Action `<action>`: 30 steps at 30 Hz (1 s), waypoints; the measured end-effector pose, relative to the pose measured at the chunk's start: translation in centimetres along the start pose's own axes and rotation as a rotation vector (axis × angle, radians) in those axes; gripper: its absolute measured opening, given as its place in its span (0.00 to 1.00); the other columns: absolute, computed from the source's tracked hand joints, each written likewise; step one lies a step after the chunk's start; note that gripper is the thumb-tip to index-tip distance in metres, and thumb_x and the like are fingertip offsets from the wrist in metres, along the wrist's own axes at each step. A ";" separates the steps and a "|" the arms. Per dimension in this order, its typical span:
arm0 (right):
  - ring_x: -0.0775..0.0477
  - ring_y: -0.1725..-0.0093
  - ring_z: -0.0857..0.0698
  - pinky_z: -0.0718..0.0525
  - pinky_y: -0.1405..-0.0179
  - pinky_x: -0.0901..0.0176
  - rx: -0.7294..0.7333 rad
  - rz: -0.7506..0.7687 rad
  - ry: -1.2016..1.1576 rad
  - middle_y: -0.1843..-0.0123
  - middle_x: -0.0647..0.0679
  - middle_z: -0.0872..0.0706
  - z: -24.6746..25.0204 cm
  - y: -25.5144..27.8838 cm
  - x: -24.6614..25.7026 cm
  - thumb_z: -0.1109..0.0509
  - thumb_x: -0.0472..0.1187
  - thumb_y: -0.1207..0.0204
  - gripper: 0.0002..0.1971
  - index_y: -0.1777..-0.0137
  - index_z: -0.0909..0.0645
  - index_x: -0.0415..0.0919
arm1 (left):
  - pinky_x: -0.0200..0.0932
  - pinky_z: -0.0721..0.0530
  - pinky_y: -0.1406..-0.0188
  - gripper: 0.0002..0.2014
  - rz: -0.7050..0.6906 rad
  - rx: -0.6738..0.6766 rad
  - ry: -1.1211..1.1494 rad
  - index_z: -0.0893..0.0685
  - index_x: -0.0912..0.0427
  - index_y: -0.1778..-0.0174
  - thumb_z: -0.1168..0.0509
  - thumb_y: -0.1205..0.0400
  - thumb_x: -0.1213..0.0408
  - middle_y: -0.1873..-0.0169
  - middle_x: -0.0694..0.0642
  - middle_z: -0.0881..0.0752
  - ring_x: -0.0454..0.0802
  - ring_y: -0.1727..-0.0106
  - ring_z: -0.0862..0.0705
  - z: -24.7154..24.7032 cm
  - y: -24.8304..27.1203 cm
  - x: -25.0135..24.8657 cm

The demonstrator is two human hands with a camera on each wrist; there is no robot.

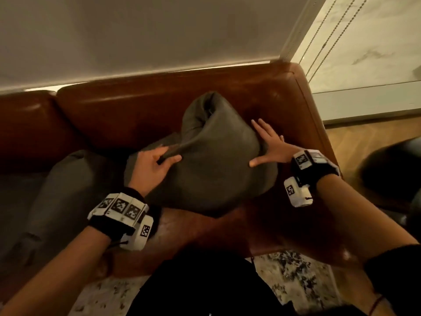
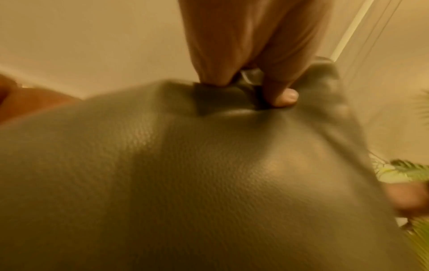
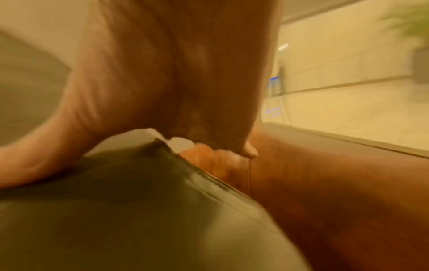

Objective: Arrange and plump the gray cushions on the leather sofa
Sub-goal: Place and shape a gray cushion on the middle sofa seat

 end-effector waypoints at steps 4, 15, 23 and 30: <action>0.72 0.43 0.22 0.22 0.38 0.68 -0.181 0.108 -0.476 0.41 0.65 0.22 1.4 5.3 1.4 0.23 0.51 0.36 0.34 0.30 0.32 0.54 | 0.37 0.21 0.41 0.11 0.009 0.110 0.133 0.17 0.53 0.42 0.34 0.20 0.62 0.49 0.53 0.13 0.34 0.48 0.16 1.9 -3.1 -2.7; 0.36 0.49 0.16 0.24 0.58 0.50 -0.447 -0.325 0.137 0.47 0.41 0.16 -9.5 7.9 -2.7 0.36 0.57 0.23 0.19 0.47 0.24 0.39 | 0.47 0.32 0.28 0.24 0.342 0.444 -0.252 0.35 0.52 0.22 0.41 0.16 0.57 0.24 0.59 0.29 0.57 0.24 0.30 -4.0 -5.1 3.4; 0.30 0.38 0.24 0.21 0.45 0.45 -0.229 -0.356 0.143 0.30 0.41 0.30 -15.4 4.9 -3.0 0.40 0.50 0.19 0.18 0.31 0.29 0.46 | 0.47 0.31 0.28 0.16 0.515 0.340 -0.262 0.21 0.61 0.33 0.39 0.17 0.64 0.32 0.61 0.20 0.56 0.29 0.23 1.9 1.5 10.9; 0.32 0.41 0.17 0.19 0.47 0.45 -0.307 -0.359 0.127 0.35 0.39 0.21 -12.9 8.7 -5.0 0.38 0.45 0.19 0.17 0.32 0.27 0.41 | 0.56 0.32 0.27 0.15 0.469 -0.079 -0.444 0.18 0.64 0.36 0.40 0.17 0.66 0.35 0.68 0.19 0.67 0.31 0.23 12.9 2.2 14.5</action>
Point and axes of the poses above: each hand's wrist, its own y-axis away from the middle knuckle, its own z-axis out of the back of the hand, x = y × z, the point moved 3 cm from there along -y, towards the middle knuckle
